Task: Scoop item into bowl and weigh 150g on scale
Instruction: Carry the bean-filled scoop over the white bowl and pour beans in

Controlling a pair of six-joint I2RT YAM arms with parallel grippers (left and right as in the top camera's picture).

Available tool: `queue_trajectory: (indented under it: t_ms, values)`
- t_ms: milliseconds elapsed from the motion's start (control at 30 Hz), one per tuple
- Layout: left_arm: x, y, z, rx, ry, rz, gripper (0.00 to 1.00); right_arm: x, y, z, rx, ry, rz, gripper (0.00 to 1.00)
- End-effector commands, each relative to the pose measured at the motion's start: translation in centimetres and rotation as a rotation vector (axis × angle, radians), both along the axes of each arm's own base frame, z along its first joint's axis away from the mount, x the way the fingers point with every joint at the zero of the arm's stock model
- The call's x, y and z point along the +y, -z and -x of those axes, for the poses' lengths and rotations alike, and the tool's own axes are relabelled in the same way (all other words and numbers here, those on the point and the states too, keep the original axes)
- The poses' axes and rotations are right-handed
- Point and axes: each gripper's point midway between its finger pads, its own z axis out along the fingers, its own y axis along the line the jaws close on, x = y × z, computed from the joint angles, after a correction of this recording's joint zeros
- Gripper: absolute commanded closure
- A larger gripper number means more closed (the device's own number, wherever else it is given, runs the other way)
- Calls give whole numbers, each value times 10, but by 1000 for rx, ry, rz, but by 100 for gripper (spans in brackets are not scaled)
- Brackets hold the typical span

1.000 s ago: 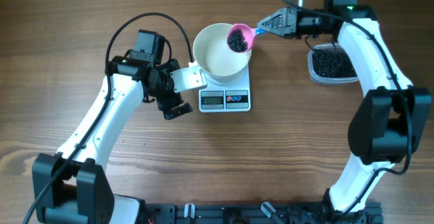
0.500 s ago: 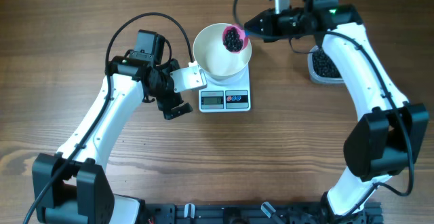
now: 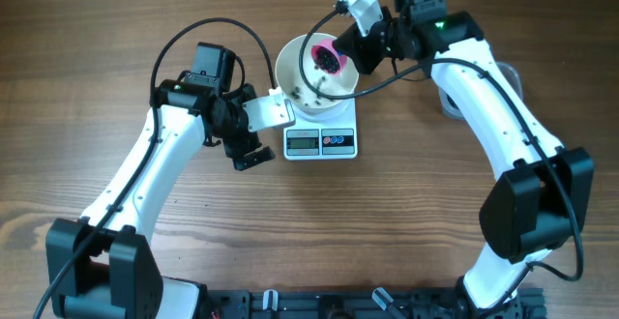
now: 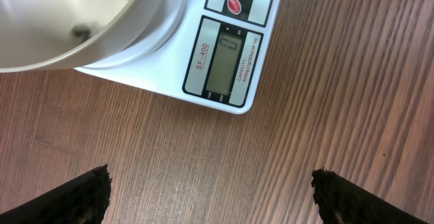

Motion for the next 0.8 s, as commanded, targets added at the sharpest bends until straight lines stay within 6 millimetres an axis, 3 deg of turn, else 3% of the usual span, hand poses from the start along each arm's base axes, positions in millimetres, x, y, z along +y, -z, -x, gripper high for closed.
queue_trajectory:
  t_ms: [0, 767]
  values:
    - [-4, -5, -1, -18, 26, 12, 0, 6, -6, 1, -121, -93, 68, 96]
    - [-4, -5, -1, -18, 26, 12, 0, 15, -10, 8, -412, -439, 194, 96]
